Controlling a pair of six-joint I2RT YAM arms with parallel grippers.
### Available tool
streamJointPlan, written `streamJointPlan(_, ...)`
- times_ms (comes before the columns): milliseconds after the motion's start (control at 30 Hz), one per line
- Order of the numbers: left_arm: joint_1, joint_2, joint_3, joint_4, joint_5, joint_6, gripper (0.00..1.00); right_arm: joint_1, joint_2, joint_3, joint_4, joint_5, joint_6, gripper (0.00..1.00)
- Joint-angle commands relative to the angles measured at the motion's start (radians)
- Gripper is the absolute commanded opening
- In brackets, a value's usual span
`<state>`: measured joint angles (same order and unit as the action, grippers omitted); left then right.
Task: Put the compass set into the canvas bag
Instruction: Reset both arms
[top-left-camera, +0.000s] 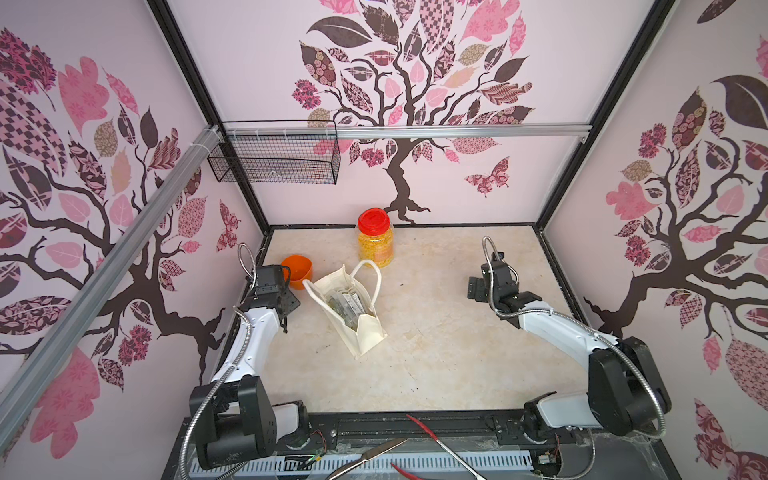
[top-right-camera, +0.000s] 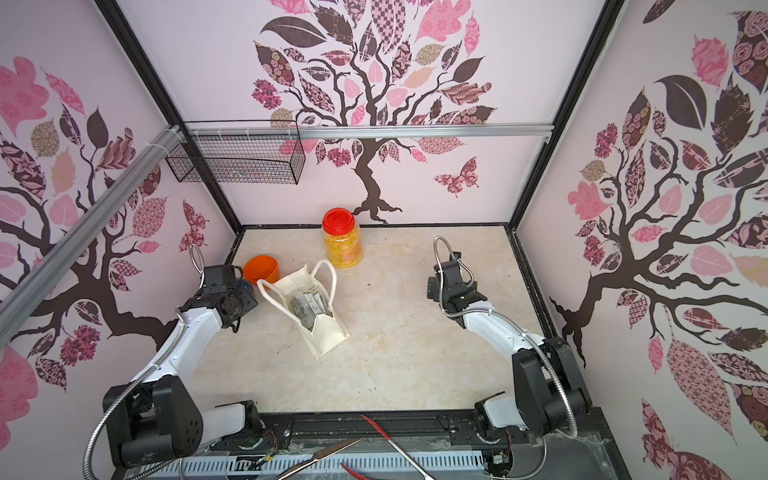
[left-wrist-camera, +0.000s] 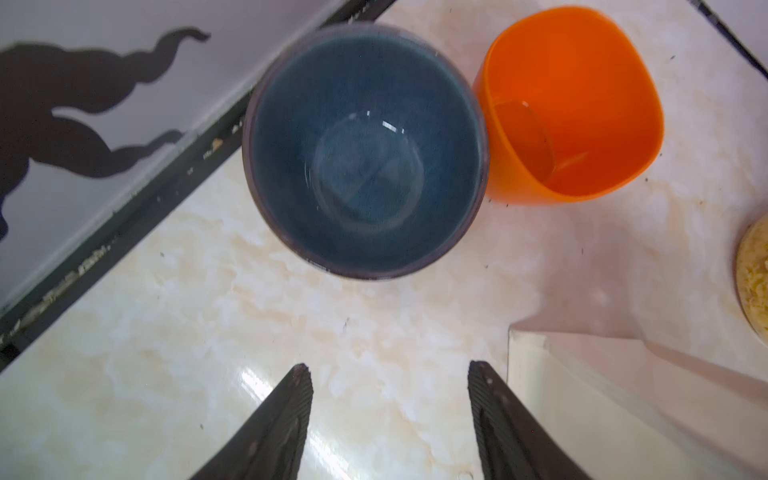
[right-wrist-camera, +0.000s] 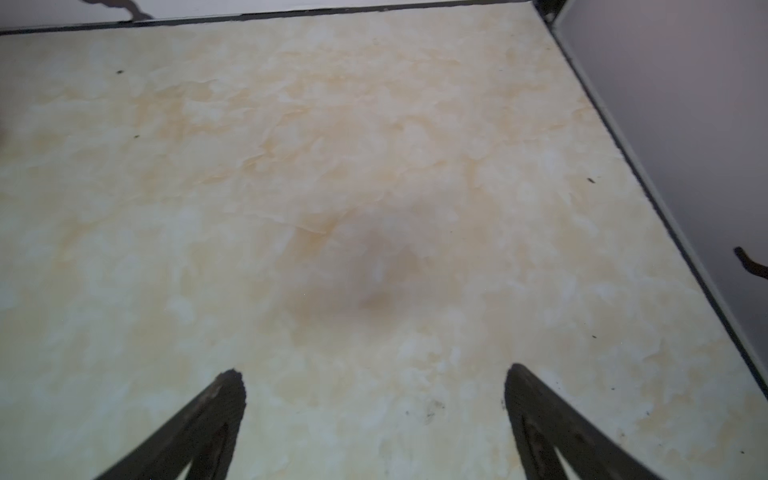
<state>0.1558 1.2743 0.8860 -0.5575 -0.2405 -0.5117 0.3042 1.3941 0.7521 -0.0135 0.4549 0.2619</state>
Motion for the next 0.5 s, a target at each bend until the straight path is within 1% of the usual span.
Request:
streamJointPlan(0, -0.008, 0.035, -0.043, 0.238, -0.076, 0.104, 0.64, -0.023, 0.011, -0.092, 0.311, 0.145, -0.062, 1.0)
streamJointPlan(67, -0.01, 0.057, -0.082, 0.357, -0.075, 0.131, 0.65, -0.034, 0.05, -0.102, 0.315, 0.126, -0.098, 1.0)
streamJointPlan(100, -0.014, 0.064, -0.103, 0.423, -0.064, 0.152, 0.65, -0.035, 0.071, -0.103, 0.308, 0.145, -0.113, 0.99)
streamJointPlan(133, -0.029, 0.068, -0.117, 0.472, -0.077, 0.171, 0.65, -0.038, 0.091, -0.112, 0.327, 0.192, -0.113, 0.99)
streamJointPlan(167, -0.051, 0.073, -0.127, 0.511, -0.104, 0.195, 0.65, -0.041, 0.101, -0.135, 0.36, 0.217, -0.12, 1.0)
streamJointPlan(233, -0.111, 0.081, -0.157, 0.61, -0.152, 0.283, 0.66, -0.054, 0.104, -0.216, 0.54, 0.227, -0.162, 1.0)
streamJointPlan(300, -0.163, 0.097, -0.212, 0.767, -0.196, 0.363, 0.67, -0.079, 0.084, -0.273, 0.666, 0.18, -0.175, 1.0)
streamJointPlan(333, -0.168, 0.1, -0.245, 0.842, -0.202, 0.373, 0.67, -0.094, 0.073, -0.298, 0.721, 0.149, -0.178, 1.0)
streamJointPlan(400, -0.169, 0.099, -0.316, 0.973, -0.163, 0.368, 0.68, -0.138, 0.058, -0.371, 0.891, 0.074, -0.177, 0.99)
streamJointPlan(433, -0.174, 0.099, -0.349, 1.032, -0.138, 0.4, 0.68, -0.155, 0.059, -0.394, 0.941, 0.033, -0.184, 1.0)
streamJointPlan(467, -0.184, 0.102, -0.374, 1.079, -0.142, 0.422, 0.68, -0.168, 0.068, -0.413, 1.001, 0.026, -0.191, 1.0)
